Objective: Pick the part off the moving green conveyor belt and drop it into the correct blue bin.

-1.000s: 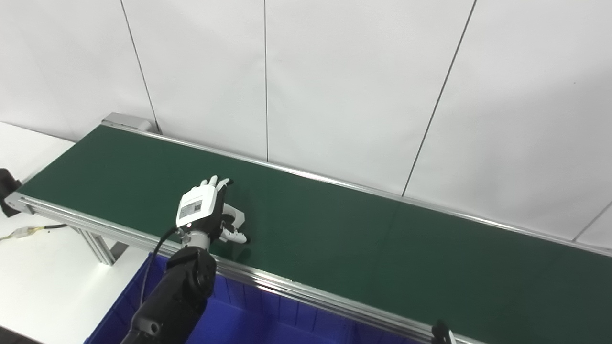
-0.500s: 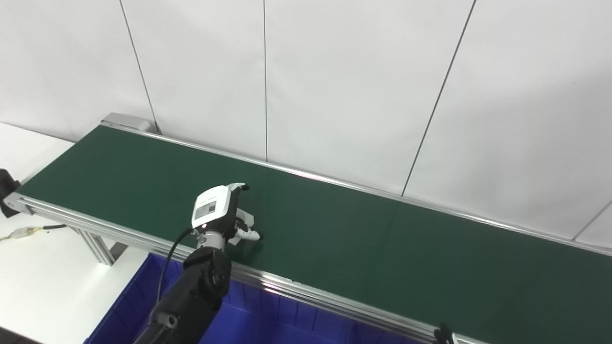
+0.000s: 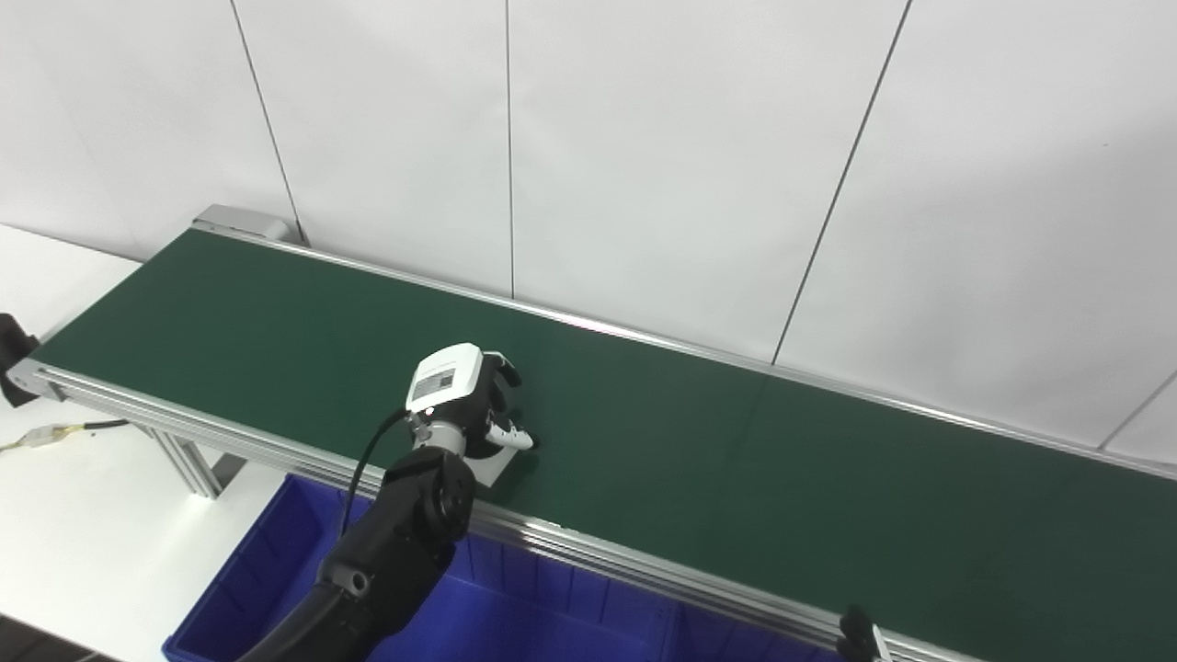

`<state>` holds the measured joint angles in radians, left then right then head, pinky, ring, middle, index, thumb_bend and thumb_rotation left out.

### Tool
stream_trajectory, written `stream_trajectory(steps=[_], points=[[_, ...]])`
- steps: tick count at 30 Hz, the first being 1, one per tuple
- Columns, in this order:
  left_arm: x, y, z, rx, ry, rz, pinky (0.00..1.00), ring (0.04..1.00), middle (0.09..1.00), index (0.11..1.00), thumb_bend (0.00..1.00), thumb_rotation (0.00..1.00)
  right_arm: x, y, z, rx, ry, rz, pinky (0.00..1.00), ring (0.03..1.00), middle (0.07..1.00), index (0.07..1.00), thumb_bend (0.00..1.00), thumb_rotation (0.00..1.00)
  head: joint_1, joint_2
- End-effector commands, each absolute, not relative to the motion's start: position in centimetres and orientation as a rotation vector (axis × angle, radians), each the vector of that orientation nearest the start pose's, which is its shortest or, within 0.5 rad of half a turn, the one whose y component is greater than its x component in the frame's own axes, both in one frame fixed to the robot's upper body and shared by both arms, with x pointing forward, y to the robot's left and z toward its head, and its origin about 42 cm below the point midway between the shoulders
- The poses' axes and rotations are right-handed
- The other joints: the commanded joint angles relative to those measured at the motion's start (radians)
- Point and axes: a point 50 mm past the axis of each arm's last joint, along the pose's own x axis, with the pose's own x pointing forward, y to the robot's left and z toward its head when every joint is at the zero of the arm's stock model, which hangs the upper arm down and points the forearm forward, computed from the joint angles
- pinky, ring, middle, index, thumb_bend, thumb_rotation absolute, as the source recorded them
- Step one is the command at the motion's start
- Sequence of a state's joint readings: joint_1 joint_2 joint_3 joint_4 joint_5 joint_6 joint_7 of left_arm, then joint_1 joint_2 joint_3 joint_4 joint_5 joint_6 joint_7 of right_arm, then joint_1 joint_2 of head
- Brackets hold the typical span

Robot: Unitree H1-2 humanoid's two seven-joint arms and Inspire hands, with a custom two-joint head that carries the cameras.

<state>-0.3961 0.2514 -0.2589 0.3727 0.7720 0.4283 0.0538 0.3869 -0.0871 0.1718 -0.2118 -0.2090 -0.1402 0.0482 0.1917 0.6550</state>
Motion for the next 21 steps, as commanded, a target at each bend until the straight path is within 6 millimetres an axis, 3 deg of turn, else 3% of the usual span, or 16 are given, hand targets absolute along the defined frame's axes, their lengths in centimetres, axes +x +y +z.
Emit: stream_trajectory(steps=[1,2,3,7,10,11,12,15,19,21], points=[[39.84,26.26,10.67,1.195,0.337,0.033,0.45,0.471,0.501,0.639,0.50,0.00,15.75,-20.25,8.88,-0.230,-0.029,0.159,0.93,0.952,0.968,0.988,0.76,0.39,0.003,-0.001],[39.75,26.36,10.73,1.201,0.345,0.021,0.45,0.471,0.501,0.640,0.50,0.00,15.81,-20.24,8.86,-0.227,-0.030,0.157,0.93,0.952,0.968,0.987,0.76,0.38,0.004,-0.003],[39.66,26.45,10.80,1.206,0.354,0.010,0.47,0.473,0.617,0.651,0.49,0.00,15.86,-20.23,8.83,-0.223,-0.030,0.157,0.93,0.954,0.969,0.988,0.75,0.38,0.004,-0.004],[39.30,26.81,10.96,1.218,0.361,0.003,0.48,0.475,0.723,0.638,0.47,0.00,16.07,-20.18,8.74,-0.224,-0.033,0.156,0.92,0.953,0.969,0.987,0.75,0.38,0.001,-0.007],[39.07,27.02,10.95,1.147,0.350,0.046,0.50,0.467,0.658,0.501,0.49,0.00,16.16,-20.14,8.69,-0.217,-0.037,0.157,0.92,0.952,0.963,0.985,0.75,0.38,0.000,-0.008],[39.06,27.01,10.94,1.126,0.348,0.065,0.44,0.451,0.590,0.491,0.49,0.00,16.17,-20.11,8.71,-0.218,-0.037,0.156,0.92,0.952,0.964,0.985,0.75,0.38,0.000,-0.008],[39.06,26.95,10.97,1.115,0.340,0.078,0.30,0.413,0.514,0.495,0.50,0.00,16.19,-20.11,8.71,-0.221,-0.038,0.156,0.92,0.949,0.963,0.983,0.74,0.38,0.000,-0.007],[39.03,26.85,11.04,1.099,0.283,0.111,0.22,0.390,0.465,0.501,0.50,0.00,16.24,-20.09,8.65,-0.226,-0.040,0.156,0.92,0.947,0.962,0.983,0.74,0.38,0.000,-0.007],[39.01,26.90,11.28,1.038,0.200,0.164,0.20,0.386,0.447,0.498,0.50,0.00,16.21,-20.07,8.66,-0.230,-0.040,0.157,0.92,0.944,0.955,0.981,0.74,0.37,0.003,-0.010],[39.03,26.92,11.60,1.010,0.150,0.199,0.24,0.412,0.470,0.491,0.50,0.00,16.19,-20.05,8.65,-0.231,-0.039,0.157,0.91,0.945,0.959,0.982,0.75,0.38,0.001,-0.009]])
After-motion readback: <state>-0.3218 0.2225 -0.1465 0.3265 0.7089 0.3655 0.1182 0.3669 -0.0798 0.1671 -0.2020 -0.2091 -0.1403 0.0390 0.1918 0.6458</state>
